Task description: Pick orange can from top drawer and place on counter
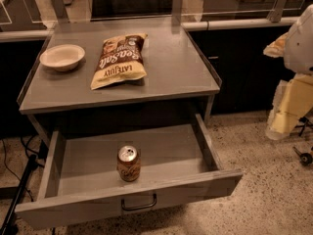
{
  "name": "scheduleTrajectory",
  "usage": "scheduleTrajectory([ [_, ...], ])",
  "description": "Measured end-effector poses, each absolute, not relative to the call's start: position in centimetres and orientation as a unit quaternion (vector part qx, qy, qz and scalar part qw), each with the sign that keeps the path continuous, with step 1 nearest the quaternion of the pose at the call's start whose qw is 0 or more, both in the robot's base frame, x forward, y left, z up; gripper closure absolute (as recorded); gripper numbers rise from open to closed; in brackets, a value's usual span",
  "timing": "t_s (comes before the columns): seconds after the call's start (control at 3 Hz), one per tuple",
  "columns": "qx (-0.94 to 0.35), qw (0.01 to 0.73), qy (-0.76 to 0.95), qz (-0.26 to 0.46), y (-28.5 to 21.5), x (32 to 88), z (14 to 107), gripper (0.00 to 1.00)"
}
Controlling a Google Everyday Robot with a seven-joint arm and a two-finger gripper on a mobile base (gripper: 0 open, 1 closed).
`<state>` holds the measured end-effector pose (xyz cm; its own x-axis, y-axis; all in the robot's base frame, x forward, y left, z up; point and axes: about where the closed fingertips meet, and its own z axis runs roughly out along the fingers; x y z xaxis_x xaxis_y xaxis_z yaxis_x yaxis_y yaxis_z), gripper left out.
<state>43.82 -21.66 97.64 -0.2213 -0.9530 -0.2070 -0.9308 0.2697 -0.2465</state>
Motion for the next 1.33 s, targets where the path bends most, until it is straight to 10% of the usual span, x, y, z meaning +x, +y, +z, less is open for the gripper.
scheduleTrajectory([
  [1.33,-0.625,0.203,0.754,0.023,-18.0,44.7,94.6,0.0],
])
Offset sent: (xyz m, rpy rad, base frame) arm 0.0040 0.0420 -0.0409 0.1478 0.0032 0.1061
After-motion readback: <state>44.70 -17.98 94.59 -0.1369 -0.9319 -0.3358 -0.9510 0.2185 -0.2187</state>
